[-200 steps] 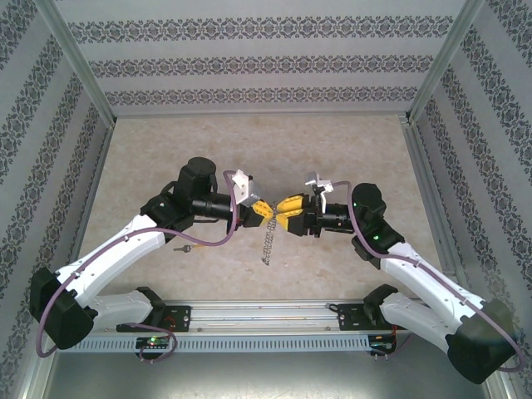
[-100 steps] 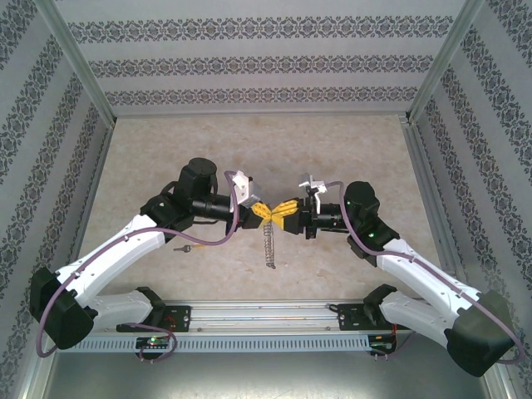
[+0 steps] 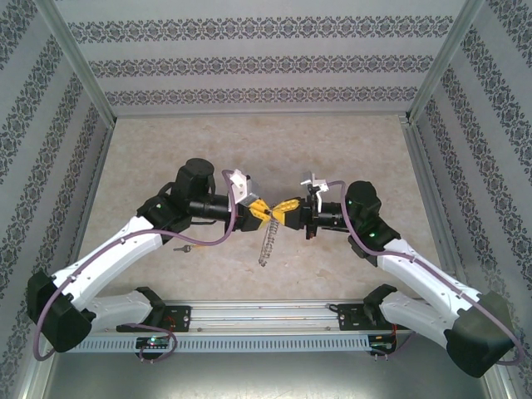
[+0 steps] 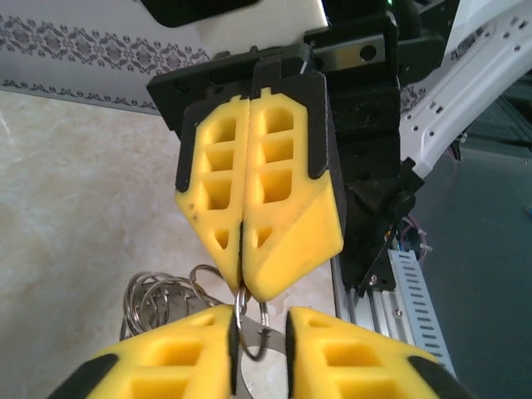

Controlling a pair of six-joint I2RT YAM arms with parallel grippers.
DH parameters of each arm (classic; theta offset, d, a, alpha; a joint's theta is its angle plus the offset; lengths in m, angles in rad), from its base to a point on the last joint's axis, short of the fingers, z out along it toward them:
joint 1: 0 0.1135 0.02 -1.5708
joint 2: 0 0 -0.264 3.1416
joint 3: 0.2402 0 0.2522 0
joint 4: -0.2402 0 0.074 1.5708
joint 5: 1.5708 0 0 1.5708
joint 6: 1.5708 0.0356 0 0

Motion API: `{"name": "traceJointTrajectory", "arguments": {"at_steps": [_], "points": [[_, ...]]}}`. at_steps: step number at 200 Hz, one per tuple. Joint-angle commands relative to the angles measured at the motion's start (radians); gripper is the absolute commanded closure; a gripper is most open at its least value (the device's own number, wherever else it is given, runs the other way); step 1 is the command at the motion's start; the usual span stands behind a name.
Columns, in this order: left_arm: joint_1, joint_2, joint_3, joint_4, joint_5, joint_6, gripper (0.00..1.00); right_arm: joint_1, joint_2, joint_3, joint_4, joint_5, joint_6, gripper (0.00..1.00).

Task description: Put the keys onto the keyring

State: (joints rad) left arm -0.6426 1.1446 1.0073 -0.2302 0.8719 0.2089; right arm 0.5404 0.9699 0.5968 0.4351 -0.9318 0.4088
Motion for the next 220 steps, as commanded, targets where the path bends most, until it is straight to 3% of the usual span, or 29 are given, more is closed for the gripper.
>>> {"name": "traceJointTrajectory", "arguments": {"at_steps": [1,52,120,162,220], "points": [[-0.016,-0.048,-0.017,0.048,-0.021,-0.002,0.73,-0.023,-0.035,-0.008,0.058,0.025,-0.002,1.00],[-0.009,-0.040,-0.029,0.084,-0.042,-0.062,0.71,-0.033,-0.053,-0.012,0.076,0.040,0.017,1.00],[0.034,0.000,-0.094,0.336,0.069,-0.327,0.73,-0.034,-0.060,-0.025,0.121,0.100,0.040,1.00],[0.082,0.018,-0.194,0.644,0.118,-0.538,0.75,-0.038,-0.074,-0.029,0.129,0.116,0.048,1.00],[0.089,0.077,-0.250,0.940,0.164,-0.735,0.79,-0.039,-0.067,-0.028,0.150,0.120,0.061,1.00]]}}
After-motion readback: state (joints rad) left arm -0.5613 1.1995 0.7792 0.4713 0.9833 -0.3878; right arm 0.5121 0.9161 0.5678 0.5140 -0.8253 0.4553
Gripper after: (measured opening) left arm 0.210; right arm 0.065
